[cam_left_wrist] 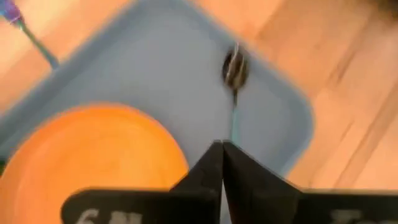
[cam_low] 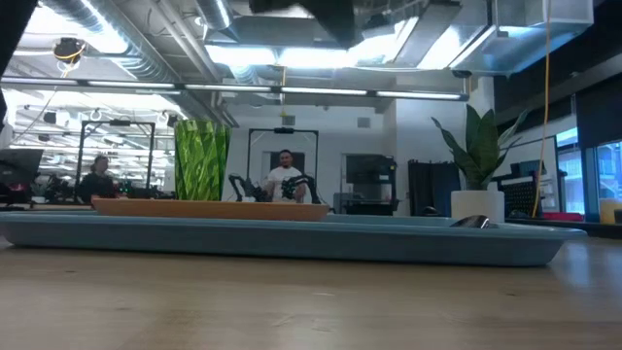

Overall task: Pick and place plate/cup/fork/spoon on tray
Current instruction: Put the blue spoon on the blue tray to the right of the orange plate

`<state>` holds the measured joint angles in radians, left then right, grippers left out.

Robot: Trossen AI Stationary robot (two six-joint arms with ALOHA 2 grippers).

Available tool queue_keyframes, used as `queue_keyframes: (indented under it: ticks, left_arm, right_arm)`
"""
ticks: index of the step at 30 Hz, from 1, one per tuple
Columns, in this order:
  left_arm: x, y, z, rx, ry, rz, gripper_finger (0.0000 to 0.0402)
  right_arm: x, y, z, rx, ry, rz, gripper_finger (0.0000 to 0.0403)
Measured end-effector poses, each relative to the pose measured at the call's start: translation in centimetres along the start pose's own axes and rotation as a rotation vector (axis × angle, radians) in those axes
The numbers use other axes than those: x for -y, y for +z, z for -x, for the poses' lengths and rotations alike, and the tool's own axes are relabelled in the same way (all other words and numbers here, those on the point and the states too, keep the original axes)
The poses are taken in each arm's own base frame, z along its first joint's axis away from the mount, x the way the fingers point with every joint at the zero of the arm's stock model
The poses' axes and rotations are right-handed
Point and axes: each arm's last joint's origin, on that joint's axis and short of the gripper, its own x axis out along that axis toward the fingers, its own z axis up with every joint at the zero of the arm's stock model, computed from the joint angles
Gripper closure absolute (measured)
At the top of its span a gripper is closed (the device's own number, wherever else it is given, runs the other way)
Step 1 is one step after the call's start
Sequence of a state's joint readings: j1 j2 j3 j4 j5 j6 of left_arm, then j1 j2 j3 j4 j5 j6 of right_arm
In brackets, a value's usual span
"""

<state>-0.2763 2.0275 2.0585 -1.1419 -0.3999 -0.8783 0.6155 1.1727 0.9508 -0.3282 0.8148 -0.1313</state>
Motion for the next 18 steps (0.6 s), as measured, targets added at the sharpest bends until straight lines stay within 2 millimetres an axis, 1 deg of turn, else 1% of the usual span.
queue_keyframes:
  ticks: [3,6,8,12,15,18]
  left_arm:
    - [-0.6,0.2,2.7,0.062,-0.011,0.004,0.04]
    - [-1.2,0.4,5.1,0.125,-0.017,0.014,0.0401]
    - [-1.5,0.4,6.3,0.156,-0.022,0.019,0.0401]
    - [-1.9,0.3,8.0,0.213,-0.017,0.021,0.0401]
    - [-2.2,0.3,8.9,0.233,-0.021,0.025,0.0401]
    - [-2.4,0.3,9.3,0.251,-0.013,0.028,0.0401]
  right_arm:
    - [0.2,-1.6,-1.6,-0.142,0.193,-0.11,0.0401]
    - [0.5,-2.8,-3.2,-0.268,0.311,-0.192,0.0401]
    - [0.4,-3.4,-4.4,-0.335,0.393,-0.241,0.0401]
    - [0.0,-4.9,-7.0,-0.484,0.535,-0.333,0.0402]
    - [-0.7,-6.2,-8.7,-0.587,0.63,-0.355,0.0402]
    - [-1.6,-7.3,-10.2,-0.65,0.676,-0.341,0.0402]
